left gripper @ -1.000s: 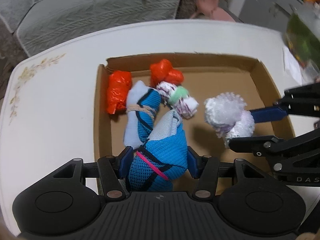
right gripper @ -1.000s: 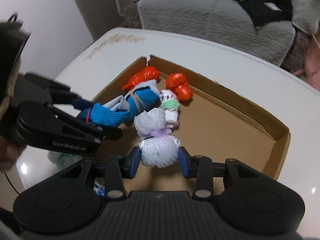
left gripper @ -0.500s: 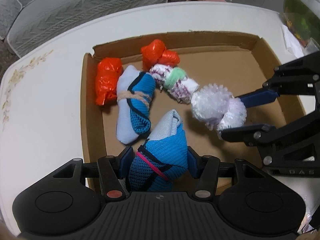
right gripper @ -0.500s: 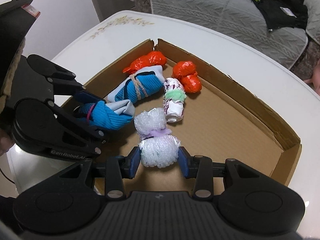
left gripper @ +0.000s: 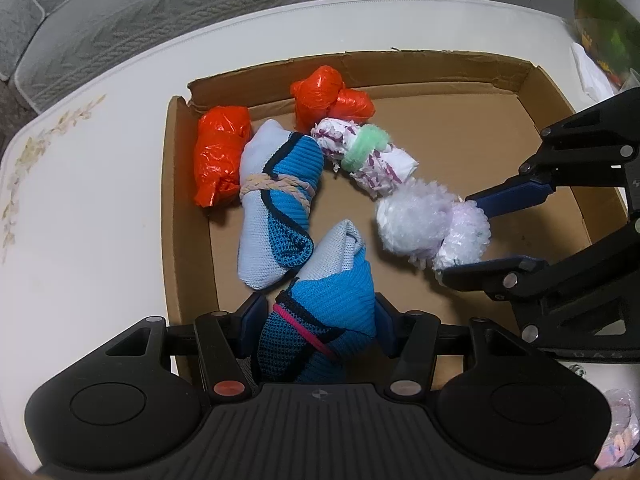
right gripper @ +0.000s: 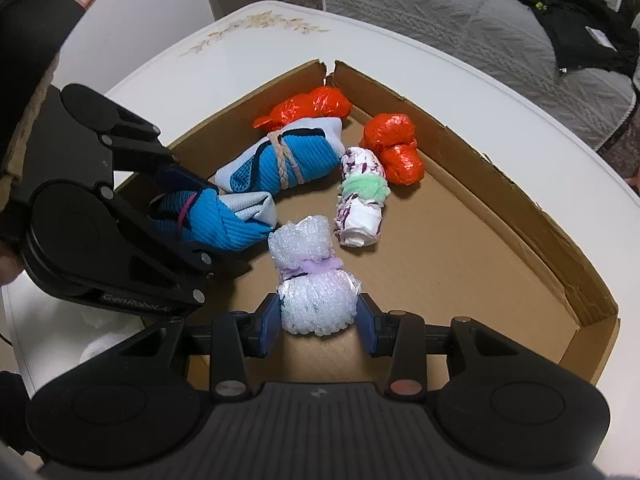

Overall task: Organize objects
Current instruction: 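Lower both held bundles into the tray and open both grippers, then move both grippers to the pile of rolled socks beside the tray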

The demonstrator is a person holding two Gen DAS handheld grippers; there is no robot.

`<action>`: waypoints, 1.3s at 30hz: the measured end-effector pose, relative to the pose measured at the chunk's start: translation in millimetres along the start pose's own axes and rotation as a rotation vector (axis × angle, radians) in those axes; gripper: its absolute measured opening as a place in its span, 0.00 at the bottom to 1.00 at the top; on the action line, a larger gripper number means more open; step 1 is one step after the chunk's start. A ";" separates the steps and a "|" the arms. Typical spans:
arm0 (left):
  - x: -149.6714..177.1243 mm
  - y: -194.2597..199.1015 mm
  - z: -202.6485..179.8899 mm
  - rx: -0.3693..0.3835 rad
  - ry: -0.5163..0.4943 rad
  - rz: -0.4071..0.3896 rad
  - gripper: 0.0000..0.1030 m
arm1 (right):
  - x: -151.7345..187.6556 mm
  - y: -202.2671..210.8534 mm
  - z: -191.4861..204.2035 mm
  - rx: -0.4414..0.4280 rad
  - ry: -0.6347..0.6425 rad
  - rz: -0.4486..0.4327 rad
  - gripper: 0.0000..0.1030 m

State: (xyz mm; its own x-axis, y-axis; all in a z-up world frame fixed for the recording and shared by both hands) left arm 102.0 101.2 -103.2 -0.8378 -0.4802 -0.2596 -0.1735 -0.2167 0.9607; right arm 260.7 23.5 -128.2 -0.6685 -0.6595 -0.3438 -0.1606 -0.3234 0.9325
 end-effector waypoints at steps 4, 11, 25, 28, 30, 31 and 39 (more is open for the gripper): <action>-0.8 -1.4 -0.5 -0.015 -0.014 -0.006 0.61 | -0.9 -1.1 0.2 0.002 0.008 -0.002 0.37; -0.8 -3.5 0.4 -0.040 -0.022 -0.011 0.71 | -0.6 -3.5 1.7 0.010 0.018 0.001 0.41; -0.8 10.9 -2.4 -0.075 -0.021 -0.029 0.83 | 3.3 2.1 1.4 0.032 0.023 0.016 0.46; -0.1 14.4 -2.9 -0.075 -0.025 -0.032 0.83 | 2.7 3.9 0.8 0.027 0.019 0.013 0.47; 0.5 16.3 -3.4 -0.071 -0.027 -0.034 0.83 | 2.4 5.7 1.9 0.030 0.025 0.013 0.47; 0.8 17.6 -3.7 -0.070 -0.029 -0.034 0.83 | 2.4 6.7 2.6 0.028 0.028 0.012 0.47; 5.9 32.6 -2.4 -0.068 -0.024 -0.044 0.83 | 3.6 13.5 6.8 0.029 0.035 0.007 0.48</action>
Point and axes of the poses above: each gripper's, at about its wrist camera, not at the fingertips, and y roughly against the way its jaws point, z to its left, x to its underside, the point moved 3 cm from there along -y, roughly the way its jaws point, and after that the axes turned 5 degrees about z, right-handed, at the moved point
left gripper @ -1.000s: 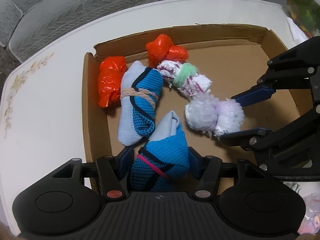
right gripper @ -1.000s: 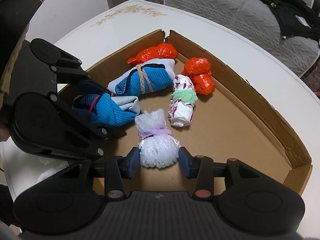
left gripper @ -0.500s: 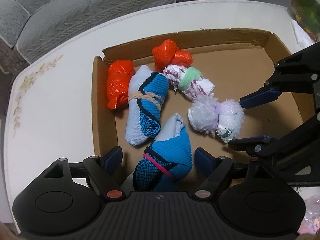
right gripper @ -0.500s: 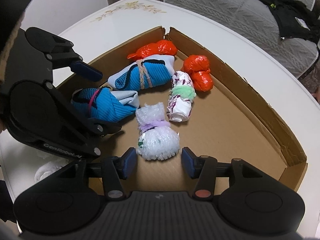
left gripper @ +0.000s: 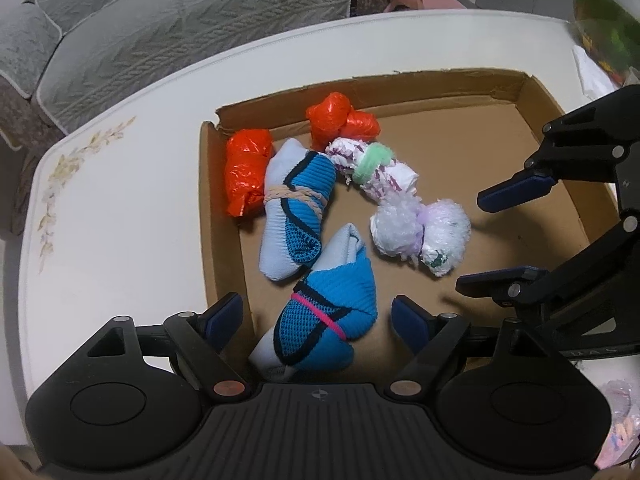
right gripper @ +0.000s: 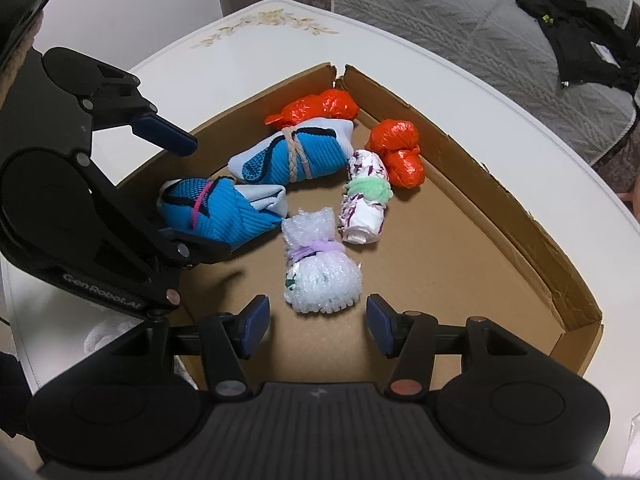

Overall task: Organize objects
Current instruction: 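Move both grippers to the pile of rolled socks beside the tray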

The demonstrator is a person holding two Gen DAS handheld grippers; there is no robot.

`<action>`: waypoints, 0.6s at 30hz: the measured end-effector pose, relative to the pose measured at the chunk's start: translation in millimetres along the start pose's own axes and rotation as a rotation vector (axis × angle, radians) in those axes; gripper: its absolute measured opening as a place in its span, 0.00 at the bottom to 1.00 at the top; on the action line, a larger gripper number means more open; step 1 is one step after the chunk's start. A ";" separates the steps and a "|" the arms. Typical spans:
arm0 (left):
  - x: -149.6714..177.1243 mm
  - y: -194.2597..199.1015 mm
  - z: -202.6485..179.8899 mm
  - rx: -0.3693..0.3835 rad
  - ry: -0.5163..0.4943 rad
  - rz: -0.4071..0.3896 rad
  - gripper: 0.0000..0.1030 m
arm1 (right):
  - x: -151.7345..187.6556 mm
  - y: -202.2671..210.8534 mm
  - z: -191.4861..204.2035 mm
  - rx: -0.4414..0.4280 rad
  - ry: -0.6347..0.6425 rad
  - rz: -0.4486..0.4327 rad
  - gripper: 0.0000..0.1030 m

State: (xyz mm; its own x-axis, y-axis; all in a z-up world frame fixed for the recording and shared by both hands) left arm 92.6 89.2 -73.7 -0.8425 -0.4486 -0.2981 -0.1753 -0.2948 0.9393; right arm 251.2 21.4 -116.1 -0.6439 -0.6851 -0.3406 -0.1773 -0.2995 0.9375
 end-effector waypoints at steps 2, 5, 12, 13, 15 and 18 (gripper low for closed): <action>1.9 6.4 1.5 0.001 0.004 -0.003 0.84 | 0.0 3.0 2.3 -0.003 0.002 -0.008 0.48; 7.8 17.5 4.2 -0.009 -0.003 -0.008 0.87 | 1.2 10.5 4.5 -0.008 -0.001 -0.016 0.49; 40.6 40.9 16.6 -0.022 -0.043 -0.023 0.90 | 14.3 39.3 9.5 -0.041 -0.013 -0.049 0.52; 48.0 44.0 18.1 -0.021 -0.053 -0.024 0.90 | 17.2 43.7 11.3 -0.044 -0.009 -0.053 0.52; 59.8 49.1 20.0 -0.017 -0.067 -0.029 0.90 | 24.5 53.2 13.3 -0.051 -0.007 -0.063 0.52; 75.6 54.1 18.1 -0.012 -0.098 -0.033 0.90 | 36.6 65.1 16.1 -0.060 -0.010 -0.072 0.52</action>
Point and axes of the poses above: each gripper's, at about its wrist camera, not at the fingertips, and y roughly against the way its jaws point, z to its left, x to its underside, the point moved 3 cm from there along -y, roughly the way its jaws point, and after that the axes turned 5 degrees about z, right-handed, at the moved point
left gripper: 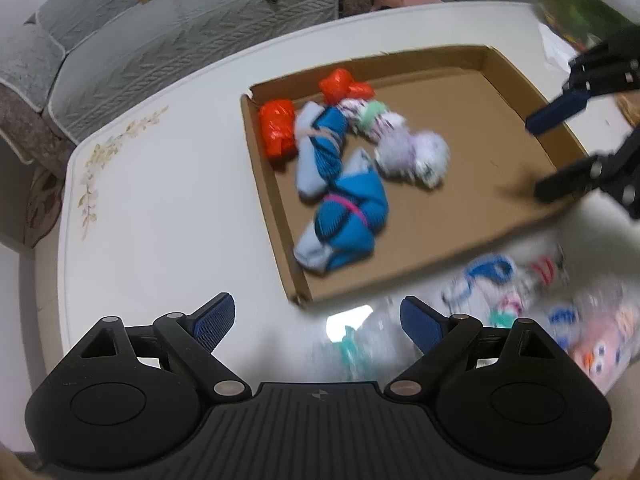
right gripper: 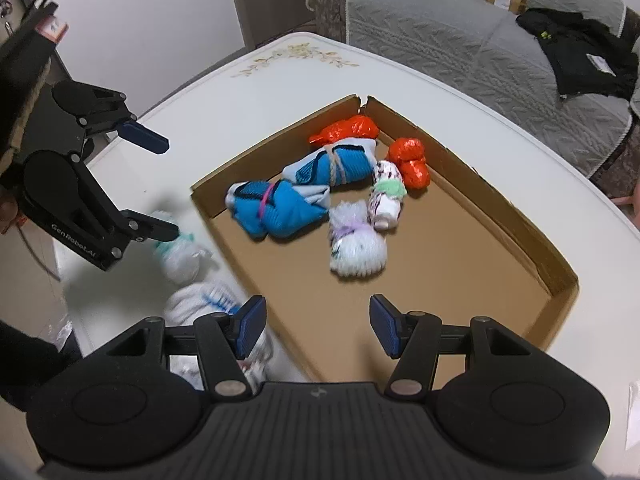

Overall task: Organize objects
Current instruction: 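Move both grippers to the pile of rolled socks beside the tray, then grasp the bubble-wrap bundle with left gripper while right grasps white knit sock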

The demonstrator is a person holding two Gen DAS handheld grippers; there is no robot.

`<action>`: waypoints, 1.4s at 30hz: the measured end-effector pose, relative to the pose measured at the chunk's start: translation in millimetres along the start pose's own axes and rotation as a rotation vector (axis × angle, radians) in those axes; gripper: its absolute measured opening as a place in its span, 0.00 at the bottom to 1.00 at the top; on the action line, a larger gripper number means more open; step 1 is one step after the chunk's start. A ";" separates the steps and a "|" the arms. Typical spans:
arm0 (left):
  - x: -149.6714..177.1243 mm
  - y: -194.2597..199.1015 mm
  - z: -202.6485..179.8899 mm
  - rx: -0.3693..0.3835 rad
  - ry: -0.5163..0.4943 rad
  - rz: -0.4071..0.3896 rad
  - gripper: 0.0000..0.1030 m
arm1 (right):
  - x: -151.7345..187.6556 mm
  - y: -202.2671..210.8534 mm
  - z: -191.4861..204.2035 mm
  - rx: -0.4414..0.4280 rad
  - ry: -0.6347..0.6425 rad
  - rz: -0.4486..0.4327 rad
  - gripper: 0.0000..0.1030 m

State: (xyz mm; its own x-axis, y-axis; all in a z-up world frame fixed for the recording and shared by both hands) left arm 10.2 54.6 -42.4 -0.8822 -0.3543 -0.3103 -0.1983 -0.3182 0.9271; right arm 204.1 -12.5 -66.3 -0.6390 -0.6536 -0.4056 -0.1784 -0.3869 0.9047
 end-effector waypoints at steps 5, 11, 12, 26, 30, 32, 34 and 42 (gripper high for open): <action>20.7 2.9 -18.3 -0.016 -0.108 -0.036 0.92 | 15.9 8.8 7.4 -0.018 -0.017 -0.007 0.52; 29.4 -21.7 -41.3 -0.026 -0.268 -0.050 0.93 | 27.9 5.9 25.7 -0.074 -0.023 0.002 0.52; 30.0 -25.0 -45.1 -0.027 -0.303 -0.056 0.93 | 28.4 4.4 29.3 -0.086 -0.015 0.003 0.53; 31.3 -64.3 -26.3 0.035 -0.271 -0.015 0.79 | 18.8 -25.0 58.1 -0.166 0.096 0.019 0.56; 32.0 -63.5 -25.5 0.077 -0.249 -0.014 0.58 | 13.4 -31.9 68.1 -0.185 0.136 0.012 0.56; 32.5 -63.5 -25.8 0.080 -0.246 -0.006 0.56 | 10.8 -36.5 73.1 -0.187 0.163 0.005 0.55; 34.3 -63.2 -25.0 0.088 -0.238 0.008 0.55 | 7.7 -42.7 77.5 -0.185 0.187 0.004 0.55; 47.6 -63.1 -9.9 0.091 -0.183 0.017 0.70 | 3.1 -65.6 91.5 -0.074 0.298 0.033 0.59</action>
Point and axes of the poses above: each gripper's, at about its wrist camera, not at the fingertips, and y roughly against the way its jaws point, z to its left, x to its underside, the point moved 3 cm from there along -y, roughly the way its jaws point, and after that the axes turned 5 degrees about z, right-handed, at the moved point
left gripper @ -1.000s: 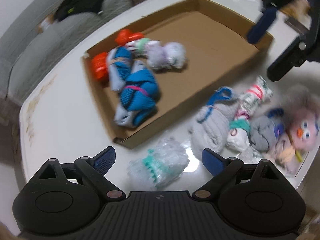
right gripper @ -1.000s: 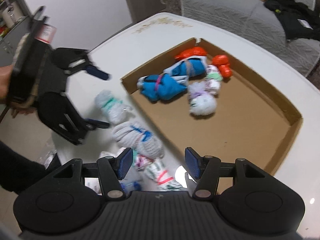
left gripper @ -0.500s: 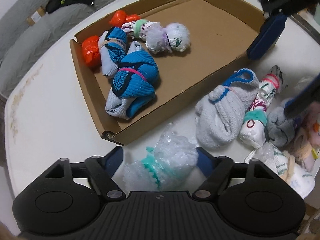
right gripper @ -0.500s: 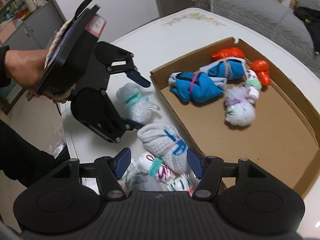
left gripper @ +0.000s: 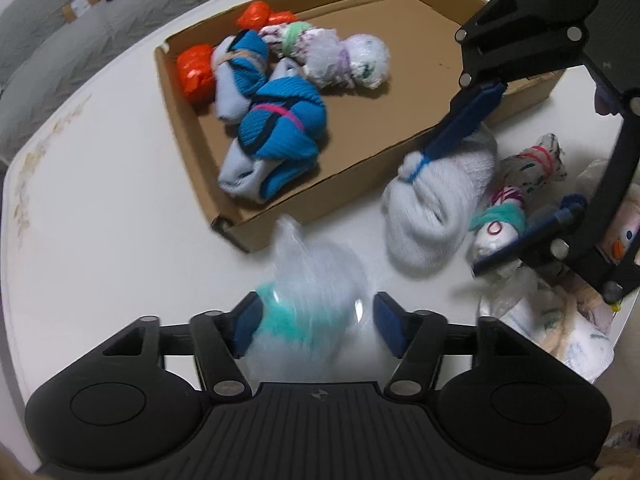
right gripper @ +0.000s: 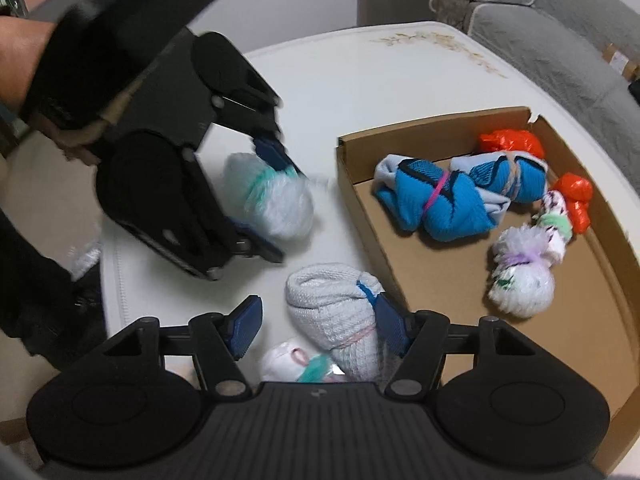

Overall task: Organize objects
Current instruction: 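Grasp the bubble-wrap bundle with left gripper while right grasps white knit sock, then place the bubble-wrap bundle and white knit sock into the tray, open both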

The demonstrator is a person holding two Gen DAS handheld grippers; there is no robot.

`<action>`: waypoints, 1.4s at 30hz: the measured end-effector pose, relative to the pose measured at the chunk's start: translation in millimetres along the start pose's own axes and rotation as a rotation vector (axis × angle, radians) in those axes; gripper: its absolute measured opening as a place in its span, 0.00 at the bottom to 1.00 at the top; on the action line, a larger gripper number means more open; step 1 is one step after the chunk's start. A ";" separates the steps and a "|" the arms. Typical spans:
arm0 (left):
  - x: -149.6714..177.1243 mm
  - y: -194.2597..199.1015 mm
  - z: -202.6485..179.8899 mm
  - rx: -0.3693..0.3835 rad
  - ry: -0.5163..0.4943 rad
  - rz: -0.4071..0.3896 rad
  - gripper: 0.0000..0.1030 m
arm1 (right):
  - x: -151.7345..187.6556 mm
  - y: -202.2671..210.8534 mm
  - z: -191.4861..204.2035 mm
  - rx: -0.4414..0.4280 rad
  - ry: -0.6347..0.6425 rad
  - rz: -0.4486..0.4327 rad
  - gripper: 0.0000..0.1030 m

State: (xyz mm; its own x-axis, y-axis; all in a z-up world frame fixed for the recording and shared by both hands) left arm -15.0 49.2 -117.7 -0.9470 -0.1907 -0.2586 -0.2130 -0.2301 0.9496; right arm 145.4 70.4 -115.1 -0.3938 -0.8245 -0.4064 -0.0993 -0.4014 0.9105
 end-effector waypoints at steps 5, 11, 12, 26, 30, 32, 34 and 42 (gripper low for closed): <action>2.5 -0.5 6.9 0.011 0.041 0.000 0.72 | -3.6 -10.6 2.7 0.042 0.020 0.032 0.56; 0.4 0.2 8.1 0.060 0.083 0.008 0.54 | -2.0 -27.1 9.9 0.069 0.044 0.089 0.46; 1.1 1.5 7.6 0.070 0.090 0.010 0.50 | -2.3 -27.1 9.4 0.071 0.044 0.090 0.40; -1.9 38.3 33.4 0.039 0.165 -0.015 0.43 | -11.8 49.8 -5.5 0.025 -0.050 -0.126 0.34; -16.9 67.5 47.0 0.025 0.212 -0.087 0.43 | -13.2 93.1 -26.9 0.020 -0.144 -0.247 0.34; -26.6 82.0 52.4 0.027 0.246 -0.132 0.43 | -9.5 111.0 -41.6 0.044 -0.192 -0.285 0.35; -41.9 95.4 55.9 0.030 0.278 -0.179 0.43 | -11.5 118.2 -55.7 0.080 -0.223 -0.305 0.35; -93.3 103.1 27.8 0.055 0.250 -0.225 0.43 | 17.9 135.3 -97.5 0.161 -0.358 -0.302 0.35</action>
State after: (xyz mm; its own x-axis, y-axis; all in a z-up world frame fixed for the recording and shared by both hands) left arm 44.7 69.8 9.2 -0.7878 -0.3706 -0.4920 -0.4292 -0.2425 0.8700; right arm 214.0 -37.5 -6.5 -0.6119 -0.4812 -0.6277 -0.3860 -0.5111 0.7680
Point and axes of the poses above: each gripper's, at about its wrist camera, not at the fingertips, and y roughly against the way its jaws point, z to its left, x to its underside, the point moved 3 cm from there along -y, roughly the way its jaws point, and after that the axes turned 5 degrees about z, right-handed, at the moved point
